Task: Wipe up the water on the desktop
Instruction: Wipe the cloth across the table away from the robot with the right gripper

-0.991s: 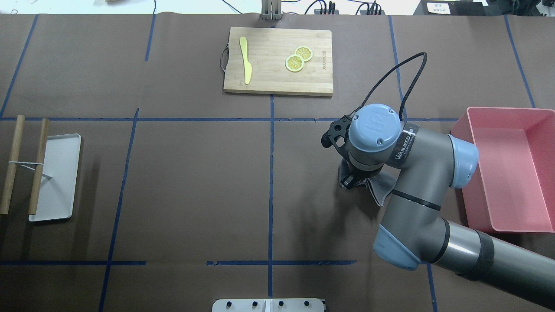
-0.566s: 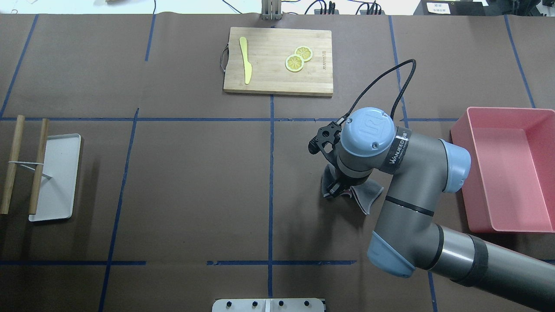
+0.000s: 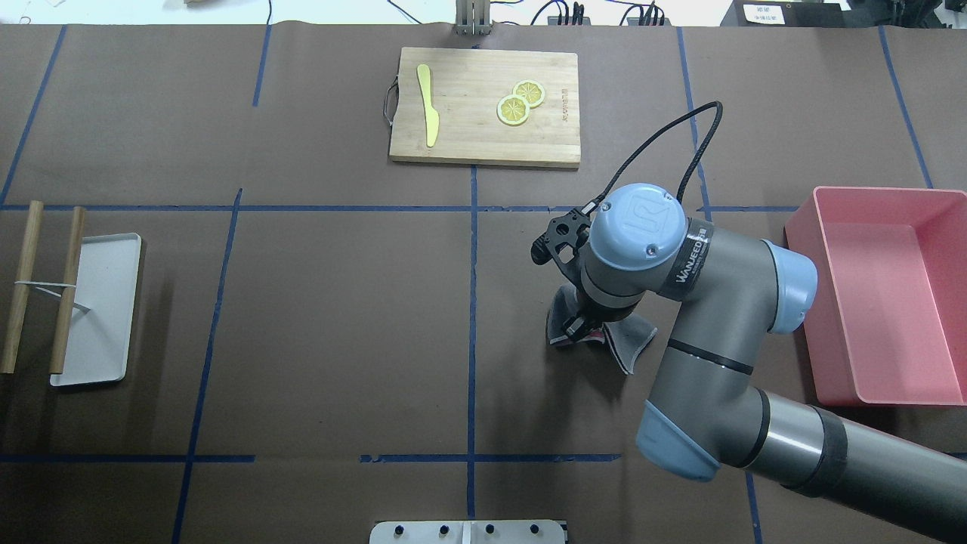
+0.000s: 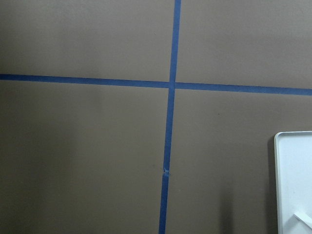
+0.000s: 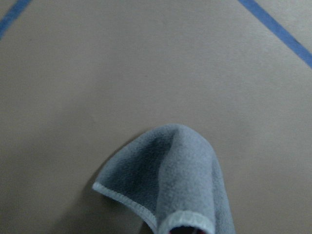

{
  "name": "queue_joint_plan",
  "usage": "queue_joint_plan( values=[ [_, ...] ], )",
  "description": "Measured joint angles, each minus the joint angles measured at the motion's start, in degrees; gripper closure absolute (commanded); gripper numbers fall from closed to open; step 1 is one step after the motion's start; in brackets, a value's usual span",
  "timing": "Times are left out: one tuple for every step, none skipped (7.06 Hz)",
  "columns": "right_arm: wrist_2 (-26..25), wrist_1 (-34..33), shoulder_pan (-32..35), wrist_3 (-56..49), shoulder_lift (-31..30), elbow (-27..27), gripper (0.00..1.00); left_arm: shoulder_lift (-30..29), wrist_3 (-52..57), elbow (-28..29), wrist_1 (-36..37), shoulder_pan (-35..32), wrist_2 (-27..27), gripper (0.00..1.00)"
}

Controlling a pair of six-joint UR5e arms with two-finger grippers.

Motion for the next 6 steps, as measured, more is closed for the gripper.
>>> queue_joint_plan(
  values=[
    [0.02,0.06,1.99,-2.11,-0.15,-2.47,1.00,-0.03,-0.16,-0.22,0.00,0.02,-0.08,0.00],
    [0.05,0.09,4.73,-5.73,-0.41,-4.67,1.00,-0.07,-0.23,-0.30,-0.08,0.03,-0.11,0.00],
    [0.22,0.10,7.90,-9.71,-0.86,-6.56,1.00,-0.10,-0.26,-0.35,-0.19,0.04,-0.12,0.00],
    [0.83,0.13,11.43,-13.95,-1.19,-8.40,1.00,-0.12,-0.27,-0.36,-0.30,0.07,-0.12,0.00],
    [1.56,0.14,14.25,-17.46,-1.65,-9.74,1.00,-0.13,-0.27,-0.34,-0.37,0.10,-0.12,0.00],
    [1.98,0.15,15.82,-19.34,-2.08,-10.54,1.00,-0.13,-0.27,-0.32,-0.40,0.15,-0.13,0.00]
  ],
)
